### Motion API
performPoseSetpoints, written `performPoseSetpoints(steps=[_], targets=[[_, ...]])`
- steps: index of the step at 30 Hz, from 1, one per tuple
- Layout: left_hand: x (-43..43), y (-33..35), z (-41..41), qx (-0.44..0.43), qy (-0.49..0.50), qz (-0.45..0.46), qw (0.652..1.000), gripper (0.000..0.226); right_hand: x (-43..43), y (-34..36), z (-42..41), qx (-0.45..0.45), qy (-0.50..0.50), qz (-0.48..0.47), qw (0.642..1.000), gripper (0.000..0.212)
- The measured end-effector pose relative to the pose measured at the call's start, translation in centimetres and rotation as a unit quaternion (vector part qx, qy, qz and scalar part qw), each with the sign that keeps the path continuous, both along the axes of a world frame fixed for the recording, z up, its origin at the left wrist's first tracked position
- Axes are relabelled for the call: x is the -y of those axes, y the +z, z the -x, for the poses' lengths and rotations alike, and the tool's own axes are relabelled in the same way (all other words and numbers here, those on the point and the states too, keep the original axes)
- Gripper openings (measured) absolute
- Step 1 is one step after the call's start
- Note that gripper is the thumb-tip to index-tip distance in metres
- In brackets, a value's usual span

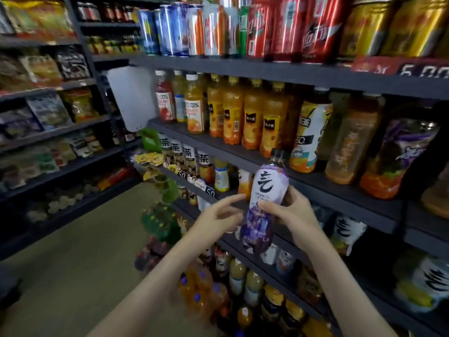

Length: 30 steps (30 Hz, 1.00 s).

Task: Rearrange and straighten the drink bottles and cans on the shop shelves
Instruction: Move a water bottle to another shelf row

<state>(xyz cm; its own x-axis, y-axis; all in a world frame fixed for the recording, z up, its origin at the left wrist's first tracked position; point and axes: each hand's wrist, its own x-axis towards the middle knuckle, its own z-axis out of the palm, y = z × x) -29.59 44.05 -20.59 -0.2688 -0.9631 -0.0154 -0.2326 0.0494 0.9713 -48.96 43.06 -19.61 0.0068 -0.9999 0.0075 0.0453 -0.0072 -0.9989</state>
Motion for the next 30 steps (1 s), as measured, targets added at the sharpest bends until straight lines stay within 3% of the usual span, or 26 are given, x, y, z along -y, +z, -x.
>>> performPoseSetpoints(steps=[4, 9, 15, 26, 30], targets=[[6.3, 0.2, -2.6, 0.011, -0.096, 0.005, 0.995, 0.041, 3.1, -0.5, -3.1, -0.003, -0.068, 0.000, 0.998, 0.044], [13.4, -0.1, -7.3, 0.087, -0.197, 0.034, 0.976, 0.043, 6.0, -1.4, -7.3, 0.039, -0.190, -0.008, 0.981, 0.041], [19.6, -0.5, -11.5, 0.126, -0.263, 0.040, 0.956, 0.049, 7.2, -1.7, -11.0, 0.078, -0.290, -0.029, 0.953, 0.034], [20.6, -3.1, -11.7, 0.062, -0.333, -0.046, 0.940, 0.047, 5.1, -2.4, -13.7, 0.044, -0.346, -0.046, 0.936, 0.042], [19.3, -4.6, -10.7, 0.080, -0.355, -0.046, 0.930, 0.047, 3.6, -4.2, -13.8, 0.056, -0.375, -0.067, 0.923, 0.045]])
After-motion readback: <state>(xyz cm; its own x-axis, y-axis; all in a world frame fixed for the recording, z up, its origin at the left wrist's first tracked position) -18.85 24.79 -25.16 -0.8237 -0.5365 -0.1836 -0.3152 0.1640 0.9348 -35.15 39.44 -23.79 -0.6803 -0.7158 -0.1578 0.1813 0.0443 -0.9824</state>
